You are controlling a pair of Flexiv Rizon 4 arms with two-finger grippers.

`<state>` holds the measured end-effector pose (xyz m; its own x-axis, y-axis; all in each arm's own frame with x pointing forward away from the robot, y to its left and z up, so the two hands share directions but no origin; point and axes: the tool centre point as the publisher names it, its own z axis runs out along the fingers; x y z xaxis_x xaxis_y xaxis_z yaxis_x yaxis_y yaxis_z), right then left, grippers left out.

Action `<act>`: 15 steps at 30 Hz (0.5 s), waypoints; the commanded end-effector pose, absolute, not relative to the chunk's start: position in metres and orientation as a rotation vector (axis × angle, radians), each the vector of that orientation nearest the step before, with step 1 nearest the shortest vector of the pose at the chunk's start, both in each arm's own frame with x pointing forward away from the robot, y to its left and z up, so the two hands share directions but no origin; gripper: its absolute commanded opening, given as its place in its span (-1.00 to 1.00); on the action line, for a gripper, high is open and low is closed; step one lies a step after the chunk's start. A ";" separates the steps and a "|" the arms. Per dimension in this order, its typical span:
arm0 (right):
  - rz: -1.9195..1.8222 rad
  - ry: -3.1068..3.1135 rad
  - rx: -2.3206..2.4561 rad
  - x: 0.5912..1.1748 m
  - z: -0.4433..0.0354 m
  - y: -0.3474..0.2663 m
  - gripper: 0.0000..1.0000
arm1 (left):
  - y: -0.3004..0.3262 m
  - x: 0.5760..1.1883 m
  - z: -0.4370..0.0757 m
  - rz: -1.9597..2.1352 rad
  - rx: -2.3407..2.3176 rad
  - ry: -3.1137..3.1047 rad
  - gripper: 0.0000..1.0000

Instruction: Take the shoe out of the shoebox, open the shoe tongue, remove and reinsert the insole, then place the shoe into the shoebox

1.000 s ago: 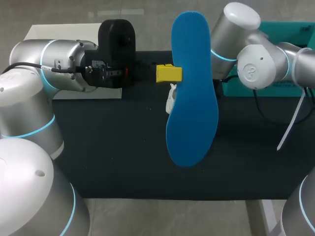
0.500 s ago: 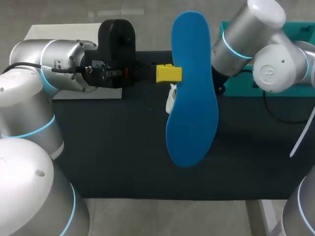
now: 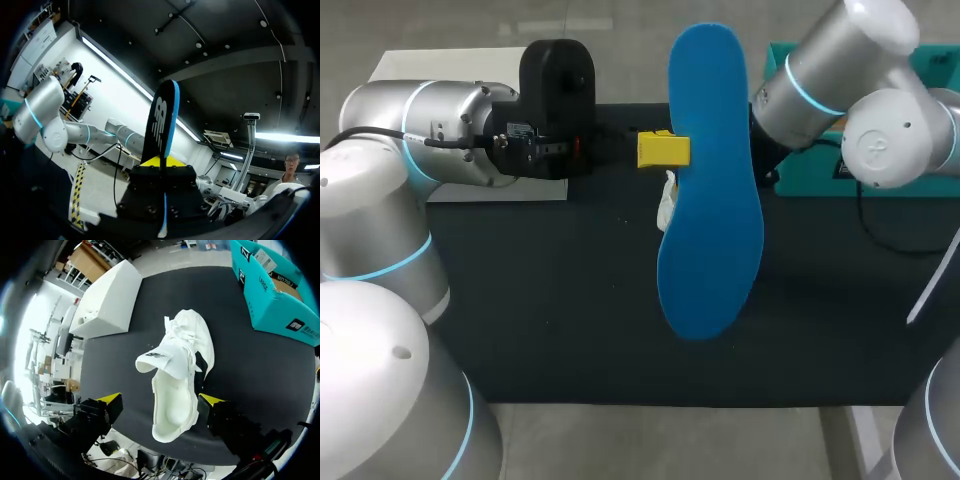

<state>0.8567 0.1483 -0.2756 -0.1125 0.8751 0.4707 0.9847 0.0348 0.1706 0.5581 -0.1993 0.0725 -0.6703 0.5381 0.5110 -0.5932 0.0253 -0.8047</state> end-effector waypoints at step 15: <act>-1.010 -1.579 -1.648 0.816 -0.120 0.114 1.00 | -0.200 0.559 0.072 1.761 0.056 -1.487 -1.00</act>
